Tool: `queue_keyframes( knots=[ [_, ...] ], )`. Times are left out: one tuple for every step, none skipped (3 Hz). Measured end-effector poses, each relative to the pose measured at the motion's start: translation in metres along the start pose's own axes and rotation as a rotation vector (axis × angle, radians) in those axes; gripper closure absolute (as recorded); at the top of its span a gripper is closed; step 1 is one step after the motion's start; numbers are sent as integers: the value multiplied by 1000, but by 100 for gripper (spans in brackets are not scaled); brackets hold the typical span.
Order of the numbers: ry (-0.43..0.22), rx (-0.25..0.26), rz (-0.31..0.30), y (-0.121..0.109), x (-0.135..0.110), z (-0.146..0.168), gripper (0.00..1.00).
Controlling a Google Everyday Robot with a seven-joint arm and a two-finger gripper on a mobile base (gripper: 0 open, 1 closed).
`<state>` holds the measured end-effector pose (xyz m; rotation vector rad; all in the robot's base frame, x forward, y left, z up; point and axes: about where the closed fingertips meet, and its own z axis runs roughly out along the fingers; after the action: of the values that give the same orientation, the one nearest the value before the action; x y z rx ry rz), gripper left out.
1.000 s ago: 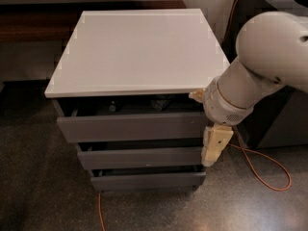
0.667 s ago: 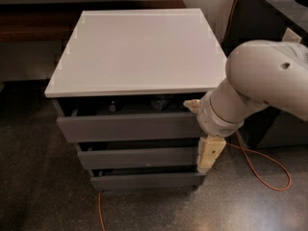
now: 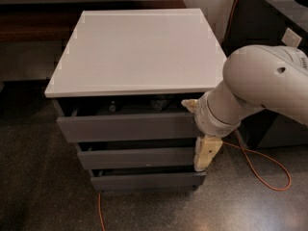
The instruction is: Pick water bottle from top drawer and place on counter
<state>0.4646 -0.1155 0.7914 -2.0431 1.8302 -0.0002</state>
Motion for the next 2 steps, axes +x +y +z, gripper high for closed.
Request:
queue_keyframes(
  knots=[
    [44, 17, -39, -14, 13, 34, 0],
    [57, 48, -79, -40, 28, 75, 0]
  ],
)
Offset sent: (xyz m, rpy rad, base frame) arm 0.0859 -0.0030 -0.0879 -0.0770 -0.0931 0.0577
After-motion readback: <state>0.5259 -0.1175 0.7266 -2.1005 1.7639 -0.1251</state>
